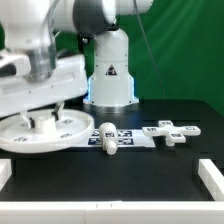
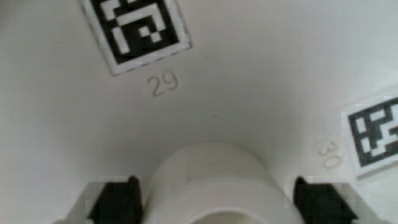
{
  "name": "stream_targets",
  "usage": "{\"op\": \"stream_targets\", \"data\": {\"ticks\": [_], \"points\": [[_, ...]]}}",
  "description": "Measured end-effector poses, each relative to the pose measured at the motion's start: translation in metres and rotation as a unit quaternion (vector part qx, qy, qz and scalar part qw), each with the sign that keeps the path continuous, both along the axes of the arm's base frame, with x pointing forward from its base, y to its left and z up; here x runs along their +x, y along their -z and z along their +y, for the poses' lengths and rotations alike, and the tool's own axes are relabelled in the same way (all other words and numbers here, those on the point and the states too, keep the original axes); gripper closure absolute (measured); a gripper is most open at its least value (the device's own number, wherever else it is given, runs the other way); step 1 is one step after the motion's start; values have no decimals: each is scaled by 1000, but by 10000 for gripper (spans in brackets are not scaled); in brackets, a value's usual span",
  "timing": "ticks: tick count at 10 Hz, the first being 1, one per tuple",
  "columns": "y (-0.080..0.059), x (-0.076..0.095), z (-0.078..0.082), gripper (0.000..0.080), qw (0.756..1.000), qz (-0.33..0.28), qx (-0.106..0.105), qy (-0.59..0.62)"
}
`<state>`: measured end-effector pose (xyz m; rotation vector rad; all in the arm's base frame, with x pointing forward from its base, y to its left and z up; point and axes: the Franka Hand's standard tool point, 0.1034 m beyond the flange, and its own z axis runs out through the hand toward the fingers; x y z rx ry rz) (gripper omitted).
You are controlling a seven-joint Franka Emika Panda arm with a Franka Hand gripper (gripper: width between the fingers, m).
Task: Assemble round table
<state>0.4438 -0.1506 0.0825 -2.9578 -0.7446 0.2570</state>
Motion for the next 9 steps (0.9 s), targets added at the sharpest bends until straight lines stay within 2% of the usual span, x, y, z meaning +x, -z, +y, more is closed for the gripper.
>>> {"op": "stream_targets", "data": {"ticks": [1, 2, 7, 8, 9], "points": [[-8, 16, 11, 387, 1000, -4, -7, 22], [-8, 23, 22, 387, 999, -15, -13, 34], [-2, 18, 23, 387, 999, -13, -13, 39], [-3, 28, 46, 387, 998, -18, -33, 58], [-1, 41, 77, 387, 996, -21, -41, 72]]}}
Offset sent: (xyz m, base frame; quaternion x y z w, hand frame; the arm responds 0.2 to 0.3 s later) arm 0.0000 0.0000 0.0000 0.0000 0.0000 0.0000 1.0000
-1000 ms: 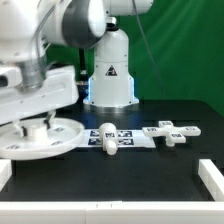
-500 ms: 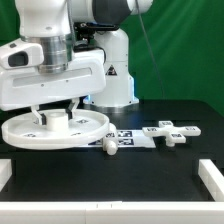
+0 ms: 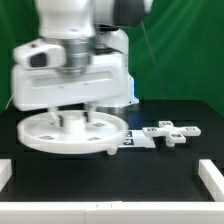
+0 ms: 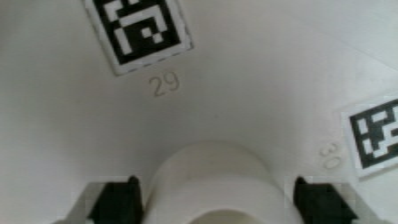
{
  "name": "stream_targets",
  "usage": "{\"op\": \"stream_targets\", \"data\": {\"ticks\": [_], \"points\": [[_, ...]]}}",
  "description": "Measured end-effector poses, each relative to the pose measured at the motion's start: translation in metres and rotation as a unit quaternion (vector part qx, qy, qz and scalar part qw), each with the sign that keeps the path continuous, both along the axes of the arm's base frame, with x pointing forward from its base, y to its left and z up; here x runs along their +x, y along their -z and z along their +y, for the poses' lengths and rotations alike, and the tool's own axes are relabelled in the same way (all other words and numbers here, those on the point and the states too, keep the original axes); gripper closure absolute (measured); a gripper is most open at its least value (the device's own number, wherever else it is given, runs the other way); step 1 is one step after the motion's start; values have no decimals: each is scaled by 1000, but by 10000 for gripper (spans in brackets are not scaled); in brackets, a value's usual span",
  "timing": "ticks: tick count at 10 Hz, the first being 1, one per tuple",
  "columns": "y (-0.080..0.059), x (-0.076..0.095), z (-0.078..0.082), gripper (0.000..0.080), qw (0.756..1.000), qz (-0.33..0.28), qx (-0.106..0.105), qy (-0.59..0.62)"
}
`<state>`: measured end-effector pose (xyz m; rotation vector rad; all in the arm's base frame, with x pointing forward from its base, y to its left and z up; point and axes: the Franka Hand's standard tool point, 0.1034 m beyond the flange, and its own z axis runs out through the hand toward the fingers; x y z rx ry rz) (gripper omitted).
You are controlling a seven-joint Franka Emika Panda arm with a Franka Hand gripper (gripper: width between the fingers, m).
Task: Assemble round table
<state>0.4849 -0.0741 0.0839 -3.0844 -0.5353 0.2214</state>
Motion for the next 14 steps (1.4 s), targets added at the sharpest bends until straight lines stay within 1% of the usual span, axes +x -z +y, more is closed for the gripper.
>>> {"op": "stream_targets", "data": {"ticks": [1, 2, 3, 8, 10, 11, 12, 13, 14], "points": [[4, 14, 22, 387, 1000, -2, -7, 17], [6, 26, 34, 387, 999, -5, -13, 34], [9, 29, 35, 387, 999, -8, -13, 36], [13, 27, 36, 387, 999, -4, -15, 35], [26, 45, 58, 387, 999, -9, -20, 42], [29, 48, 65, 387, 998, -9, -22, 54], [33, 49, 74, 387, 995, -18, -24, 94], [36, 47, 78, 387, 994, -26, -23, 102], [35, 47, 76, 387, 995, -23, -22, 97]]}}
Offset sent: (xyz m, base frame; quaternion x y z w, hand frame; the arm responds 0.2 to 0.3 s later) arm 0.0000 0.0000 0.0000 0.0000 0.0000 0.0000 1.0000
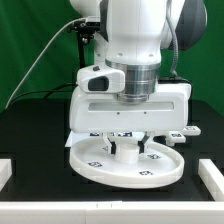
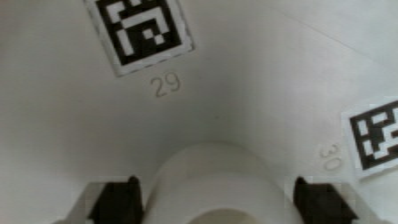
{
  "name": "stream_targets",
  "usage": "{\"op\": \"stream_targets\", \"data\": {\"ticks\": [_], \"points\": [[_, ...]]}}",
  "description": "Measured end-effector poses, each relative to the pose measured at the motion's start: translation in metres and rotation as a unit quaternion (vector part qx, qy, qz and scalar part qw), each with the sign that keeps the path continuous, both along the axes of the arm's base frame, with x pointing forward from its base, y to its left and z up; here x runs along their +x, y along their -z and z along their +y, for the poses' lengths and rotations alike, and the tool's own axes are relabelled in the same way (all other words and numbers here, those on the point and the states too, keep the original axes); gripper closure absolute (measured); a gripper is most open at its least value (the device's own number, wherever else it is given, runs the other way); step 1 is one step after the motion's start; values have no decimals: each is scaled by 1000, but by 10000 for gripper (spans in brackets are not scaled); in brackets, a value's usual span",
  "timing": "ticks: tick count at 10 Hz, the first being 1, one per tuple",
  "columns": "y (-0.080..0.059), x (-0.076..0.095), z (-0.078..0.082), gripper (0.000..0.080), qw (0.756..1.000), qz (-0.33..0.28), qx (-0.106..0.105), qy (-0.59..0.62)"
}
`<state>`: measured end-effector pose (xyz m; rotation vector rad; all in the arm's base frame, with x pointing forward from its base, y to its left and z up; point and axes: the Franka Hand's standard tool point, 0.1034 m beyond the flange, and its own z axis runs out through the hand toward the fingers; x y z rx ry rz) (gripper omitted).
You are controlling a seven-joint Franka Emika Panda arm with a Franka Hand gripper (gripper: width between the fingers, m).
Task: Assemble round table
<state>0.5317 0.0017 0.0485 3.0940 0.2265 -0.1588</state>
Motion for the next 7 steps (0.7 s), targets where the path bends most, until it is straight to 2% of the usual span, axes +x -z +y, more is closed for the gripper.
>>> {"op": "stream_targets", "data": {"ticks": [3, 6, 7], "points": [[3, 0, 3, 387, 1000, 2, -1, 5], [18, 11, 40, 387, 999, 1, -8, 36], [26, 9, 40, 387, 999, 5, -17, 50]]}}
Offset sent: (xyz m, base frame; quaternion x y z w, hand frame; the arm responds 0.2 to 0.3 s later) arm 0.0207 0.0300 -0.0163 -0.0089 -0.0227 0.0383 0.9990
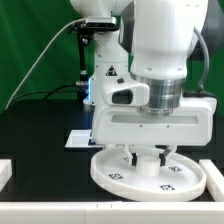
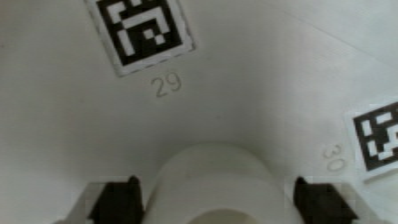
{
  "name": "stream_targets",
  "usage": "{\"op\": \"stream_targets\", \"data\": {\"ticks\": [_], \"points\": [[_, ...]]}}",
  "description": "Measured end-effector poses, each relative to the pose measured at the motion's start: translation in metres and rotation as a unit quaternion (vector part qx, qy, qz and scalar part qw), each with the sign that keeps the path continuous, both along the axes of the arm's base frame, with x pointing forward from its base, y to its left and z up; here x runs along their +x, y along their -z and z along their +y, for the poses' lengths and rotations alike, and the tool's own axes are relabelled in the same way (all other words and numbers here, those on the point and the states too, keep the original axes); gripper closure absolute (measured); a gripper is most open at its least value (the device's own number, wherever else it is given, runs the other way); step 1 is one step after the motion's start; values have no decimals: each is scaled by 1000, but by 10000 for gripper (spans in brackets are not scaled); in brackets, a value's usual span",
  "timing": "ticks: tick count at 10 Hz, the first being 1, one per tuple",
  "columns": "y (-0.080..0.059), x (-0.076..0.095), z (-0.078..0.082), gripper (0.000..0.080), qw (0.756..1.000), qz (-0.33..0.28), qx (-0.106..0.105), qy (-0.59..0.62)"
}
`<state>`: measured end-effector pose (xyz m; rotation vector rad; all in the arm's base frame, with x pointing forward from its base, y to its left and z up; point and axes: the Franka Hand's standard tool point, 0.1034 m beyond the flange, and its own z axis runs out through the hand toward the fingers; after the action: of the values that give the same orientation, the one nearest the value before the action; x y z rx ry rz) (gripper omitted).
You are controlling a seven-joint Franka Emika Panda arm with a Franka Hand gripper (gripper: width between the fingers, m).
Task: Assemble round table
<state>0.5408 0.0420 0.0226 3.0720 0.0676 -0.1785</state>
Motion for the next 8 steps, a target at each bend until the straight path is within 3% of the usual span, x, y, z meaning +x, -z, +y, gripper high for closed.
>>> {"op": "stream_targets", "data": {"ticks": [2, 7, 8], "points": [[7, 2, -1, 387, 1000, -5, -3, 2], [7, 3, -1, 387, 1000, -6, -4, 12], [7, 3, -1, 344, 1000, -6, -4, 12]]}}
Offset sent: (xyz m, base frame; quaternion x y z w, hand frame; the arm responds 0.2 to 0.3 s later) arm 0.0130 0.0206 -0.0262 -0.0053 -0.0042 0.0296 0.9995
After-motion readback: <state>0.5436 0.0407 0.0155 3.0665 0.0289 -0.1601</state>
